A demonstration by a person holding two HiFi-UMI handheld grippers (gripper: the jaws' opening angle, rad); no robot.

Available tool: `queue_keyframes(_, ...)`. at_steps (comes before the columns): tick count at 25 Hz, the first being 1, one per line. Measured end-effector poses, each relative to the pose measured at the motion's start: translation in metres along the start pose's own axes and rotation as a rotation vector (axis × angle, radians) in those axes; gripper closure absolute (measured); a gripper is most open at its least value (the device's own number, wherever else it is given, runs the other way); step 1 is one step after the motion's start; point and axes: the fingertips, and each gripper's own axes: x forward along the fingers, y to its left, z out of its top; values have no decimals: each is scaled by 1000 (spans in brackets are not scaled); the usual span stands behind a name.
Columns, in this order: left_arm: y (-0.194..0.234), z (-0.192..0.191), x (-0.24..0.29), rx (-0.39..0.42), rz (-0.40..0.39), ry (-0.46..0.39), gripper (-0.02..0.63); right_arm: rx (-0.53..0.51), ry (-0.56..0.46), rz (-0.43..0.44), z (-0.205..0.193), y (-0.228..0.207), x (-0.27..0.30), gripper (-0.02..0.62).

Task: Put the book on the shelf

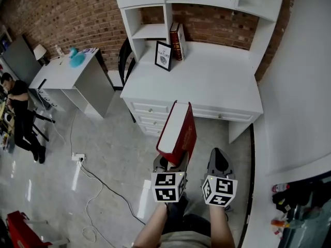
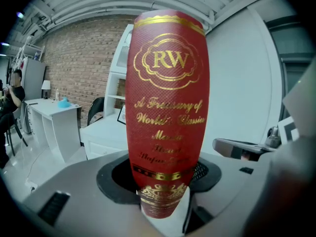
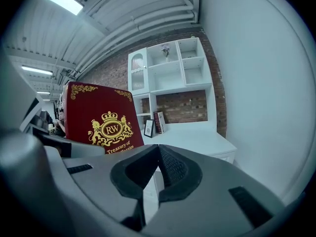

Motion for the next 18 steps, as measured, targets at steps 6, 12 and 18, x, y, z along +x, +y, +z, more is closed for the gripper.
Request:
queue_keyframes(6, 17, 12, 29, 4, -24, 9, 364, 6, 8, -18, 3, 4, 32, 578)
queue_keyframes(12, 25, 17, 46, 0, -45, 28, 364, 4, 24, -31, 3, 6, 48, 578)
queue_keyframes(18, 23, 18, 64, -18, -50, 36, 364, -2, 37, -29, 2, -2, 64, 578)
